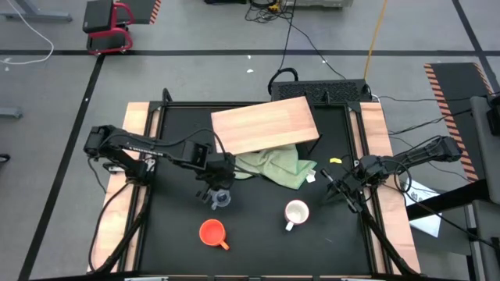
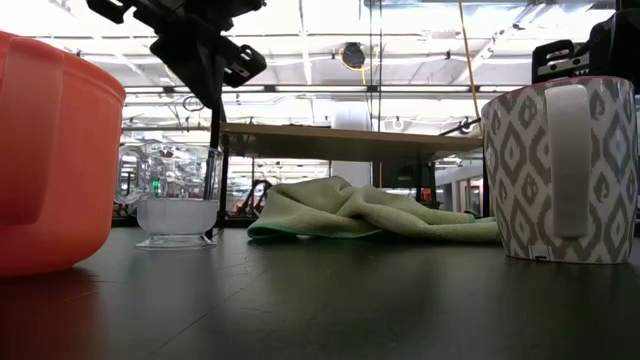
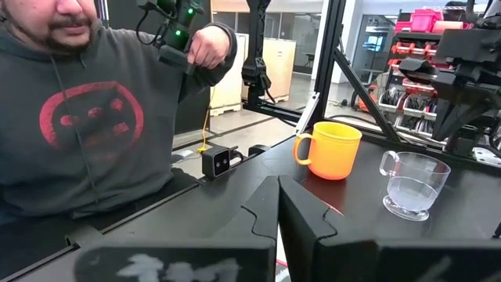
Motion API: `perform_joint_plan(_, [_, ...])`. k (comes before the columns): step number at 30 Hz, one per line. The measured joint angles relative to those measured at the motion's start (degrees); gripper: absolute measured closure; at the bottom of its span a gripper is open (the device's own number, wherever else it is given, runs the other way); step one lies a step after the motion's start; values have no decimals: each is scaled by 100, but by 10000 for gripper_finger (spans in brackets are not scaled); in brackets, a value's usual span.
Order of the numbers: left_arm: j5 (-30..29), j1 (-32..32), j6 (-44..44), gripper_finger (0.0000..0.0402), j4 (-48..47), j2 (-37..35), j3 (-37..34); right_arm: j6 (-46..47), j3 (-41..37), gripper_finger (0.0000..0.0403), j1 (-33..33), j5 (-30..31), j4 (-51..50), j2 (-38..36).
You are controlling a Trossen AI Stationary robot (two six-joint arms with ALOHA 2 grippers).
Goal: Stack small to large cups/mugs on shelf
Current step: Put the transparent mug on the shelf
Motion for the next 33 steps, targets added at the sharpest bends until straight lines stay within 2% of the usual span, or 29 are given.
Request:
perform_joint_plan(14, [-93,-186,25,401,203,399,-7,40,0,403,-1,0,0,-1])
perform_joint_plan(22, [-542,-142,66,401,100,400,-7,41,0,403,0,0,-2,-2])
perform_joint_plan(33, [-510,40,-176,343,-217,402,-7,41,-2,403,-1,0,24,-2])
